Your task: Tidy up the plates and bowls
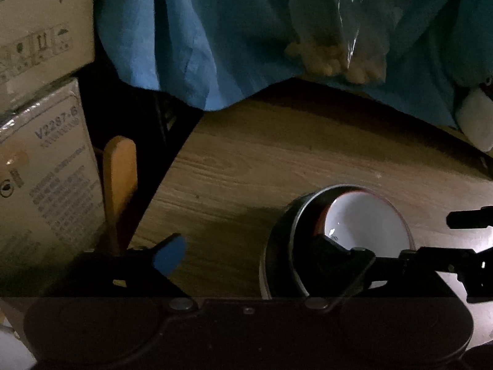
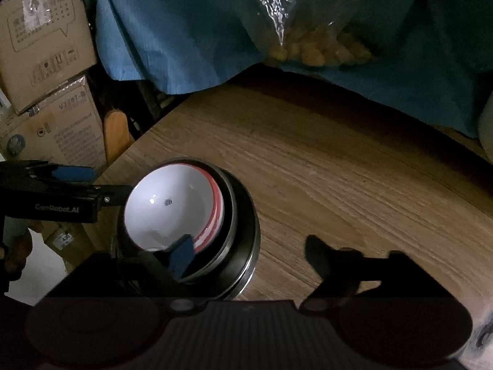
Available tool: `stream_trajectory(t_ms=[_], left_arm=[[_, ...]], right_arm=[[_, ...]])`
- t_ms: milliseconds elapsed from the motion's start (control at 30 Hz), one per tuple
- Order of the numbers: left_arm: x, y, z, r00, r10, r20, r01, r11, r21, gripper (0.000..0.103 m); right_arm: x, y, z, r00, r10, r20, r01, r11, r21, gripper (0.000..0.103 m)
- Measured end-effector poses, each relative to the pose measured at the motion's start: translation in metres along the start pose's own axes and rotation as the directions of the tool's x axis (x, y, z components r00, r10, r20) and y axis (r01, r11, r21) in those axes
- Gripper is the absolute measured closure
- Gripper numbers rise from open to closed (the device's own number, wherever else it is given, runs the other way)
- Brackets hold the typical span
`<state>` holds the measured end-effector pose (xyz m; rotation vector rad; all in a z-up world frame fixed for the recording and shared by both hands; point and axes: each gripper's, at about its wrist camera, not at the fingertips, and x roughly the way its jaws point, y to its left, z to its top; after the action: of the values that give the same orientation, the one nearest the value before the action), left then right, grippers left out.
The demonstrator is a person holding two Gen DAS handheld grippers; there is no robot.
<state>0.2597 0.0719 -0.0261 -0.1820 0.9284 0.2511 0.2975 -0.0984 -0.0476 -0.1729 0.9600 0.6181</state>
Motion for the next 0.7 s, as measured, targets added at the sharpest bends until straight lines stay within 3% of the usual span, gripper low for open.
stream_trajectory(t_ms=[167, 467, 700], left_arm=[[-0.011, 0.001, -0.003, 0.998, -0.007, 0.07, 0.007, 1.0, -0.005, 0.001], [-0.045, -0.01, -0.013, 0.985, 0.013, 0.17, -0.004, 0.999, -0.052, 0.001], [-0.084, -0.032, -0.045, 0.955, 0.017, 0.295, -0.003, 0.999, -0.047, 0.001]], right_arm=[[-0.005, -0.001, -0.003, 0.998, -0.003, 0.056, 0.003, 1.0, 0.001, 0.002], [-0.037, -0.004, -0.008, 0.977, 0.024, 0.21, -0.011, 0.998, -0.06, 0.0], [-0.074, -0.013, -0.03, 0.956, 0.046, 0.289, -0.023, 0.996, -0.084, 0.0]])
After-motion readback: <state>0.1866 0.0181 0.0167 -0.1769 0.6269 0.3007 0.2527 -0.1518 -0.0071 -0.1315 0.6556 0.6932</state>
